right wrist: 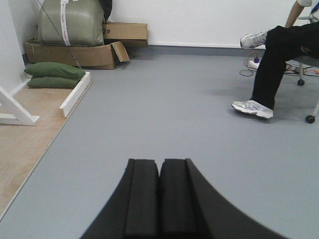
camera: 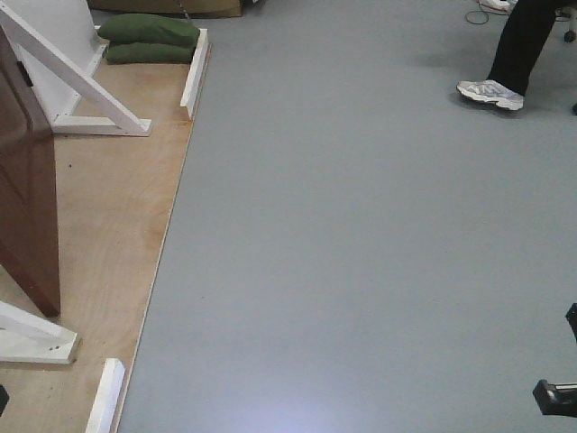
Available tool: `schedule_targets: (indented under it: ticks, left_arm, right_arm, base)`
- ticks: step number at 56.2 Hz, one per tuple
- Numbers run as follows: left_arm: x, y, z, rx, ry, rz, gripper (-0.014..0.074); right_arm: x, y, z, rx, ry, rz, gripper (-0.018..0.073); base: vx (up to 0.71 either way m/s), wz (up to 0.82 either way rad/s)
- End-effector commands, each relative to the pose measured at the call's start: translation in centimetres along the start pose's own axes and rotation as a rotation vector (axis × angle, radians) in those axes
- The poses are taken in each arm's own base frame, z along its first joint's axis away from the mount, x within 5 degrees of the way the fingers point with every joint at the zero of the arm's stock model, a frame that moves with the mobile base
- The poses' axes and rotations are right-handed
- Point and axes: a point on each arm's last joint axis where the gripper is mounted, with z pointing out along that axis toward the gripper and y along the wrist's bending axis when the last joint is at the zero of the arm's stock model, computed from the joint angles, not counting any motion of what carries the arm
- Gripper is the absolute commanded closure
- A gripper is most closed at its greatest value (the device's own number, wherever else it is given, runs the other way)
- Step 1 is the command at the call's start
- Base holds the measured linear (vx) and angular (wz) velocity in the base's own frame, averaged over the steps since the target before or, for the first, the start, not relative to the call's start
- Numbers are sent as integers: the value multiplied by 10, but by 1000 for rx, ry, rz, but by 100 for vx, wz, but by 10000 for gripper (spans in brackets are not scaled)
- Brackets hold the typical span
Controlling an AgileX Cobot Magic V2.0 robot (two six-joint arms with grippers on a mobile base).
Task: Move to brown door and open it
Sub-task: 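Continue driving forward and stop beside the brown door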
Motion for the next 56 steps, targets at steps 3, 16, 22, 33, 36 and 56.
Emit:
schedule_targets:
  ticks: [3,16,22,33,36,56]
  left_arm:
    - [-13,0,-3,2,-100,-7,600]
    - [-13,0,-3,2,-100,-7,600]
    - [-13,0,-3,2,-100,-7,600]
    - [-13,0,-3,2,-100,-7,600]
    - [-13,0,-3,2,-100,-7,600]
    - [-13,0,-3,2,-100,-7,600]
  right_arm:
    - [-7,-1,-1,8,-91,-12,559]
    - [-7,-1,-1,8,-91,-12,559]
    - [-7,-1,-1,8,-91,-12,559]
    - [-7,-1,-1,8,-91,-12,559]
    - [-7,-1,-1,8,-91,-12,559]
    - [-7,-1,-1,8,-91,-12,559]
  base:
    - [35,2]
    - [33,1]
    - [31,-1]
    - [28,-1]
    - [26,0]
    - [22,1]
